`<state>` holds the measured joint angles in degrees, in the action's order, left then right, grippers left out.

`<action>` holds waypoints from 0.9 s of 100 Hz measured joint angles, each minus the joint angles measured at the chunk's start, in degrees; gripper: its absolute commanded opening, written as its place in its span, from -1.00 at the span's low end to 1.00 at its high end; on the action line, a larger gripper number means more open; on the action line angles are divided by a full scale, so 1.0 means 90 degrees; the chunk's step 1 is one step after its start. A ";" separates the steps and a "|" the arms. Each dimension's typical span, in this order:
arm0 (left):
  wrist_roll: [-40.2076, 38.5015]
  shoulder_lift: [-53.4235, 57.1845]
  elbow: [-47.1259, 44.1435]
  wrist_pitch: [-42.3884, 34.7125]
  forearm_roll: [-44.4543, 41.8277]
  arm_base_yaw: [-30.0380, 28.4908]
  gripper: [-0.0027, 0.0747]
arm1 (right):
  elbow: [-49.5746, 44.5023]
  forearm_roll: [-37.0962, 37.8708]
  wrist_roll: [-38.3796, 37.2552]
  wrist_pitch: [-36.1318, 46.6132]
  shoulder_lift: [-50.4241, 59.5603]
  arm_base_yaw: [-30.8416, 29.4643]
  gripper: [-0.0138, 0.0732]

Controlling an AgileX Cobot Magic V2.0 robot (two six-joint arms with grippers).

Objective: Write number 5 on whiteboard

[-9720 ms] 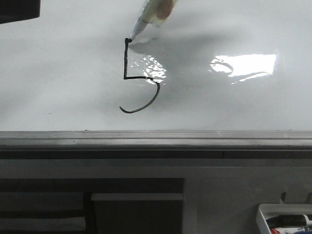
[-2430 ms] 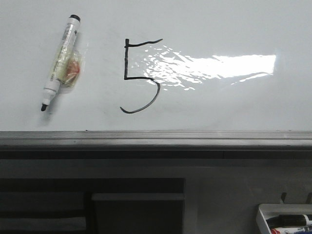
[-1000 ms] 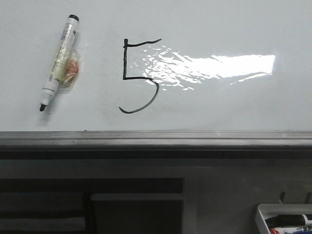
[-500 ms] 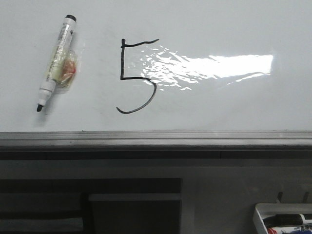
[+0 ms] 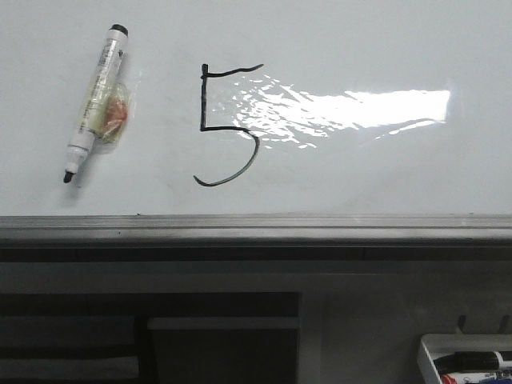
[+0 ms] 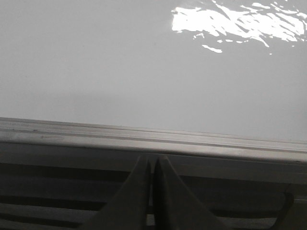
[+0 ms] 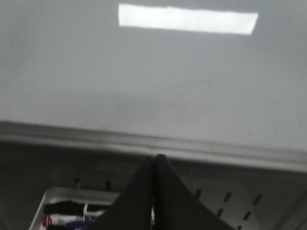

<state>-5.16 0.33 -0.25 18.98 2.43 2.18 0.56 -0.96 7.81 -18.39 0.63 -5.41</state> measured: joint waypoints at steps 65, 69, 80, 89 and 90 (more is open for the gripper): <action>0.0000 0.0000 0.0000 0.0000 0.0000 0.0000 -0.98 | -0.0135 0.0000 0.0013 -0.0151 0.0000 -0.0075 -0.82; 0.0000 0.0000 0.0000 0.0000 0.0000 0.0000 -0.98 | -0.0135 0.0000 0.0013 -0.0151 0.0000 -0.0075 -0.82; 0.0000 0.0000 0.0000 0.0000 -0.0003 -0.0009 -0.98 | -0.0135 0.0000 0.0013 -0.0151 0.0000 -0.0075 -0.82; 0.0000 0.0000 0.0000 0.0000 -0.0003 -0.0009 -0.98 | -0.0135 0.0000 0.0013 -0.0151 0.0000 -0.0075 -0.82; 0.0000 0.0000 0.0000 0.0000 -0.0003 -0.0009 -0.98 | -0.0135 0.0000 0.0013 -0.0151 0.0000 -0.0075 -0.82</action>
<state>-5.16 0.33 -0.25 18.98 2.41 2.10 -0.65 -0.96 7.93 -19.75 0.63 -6.08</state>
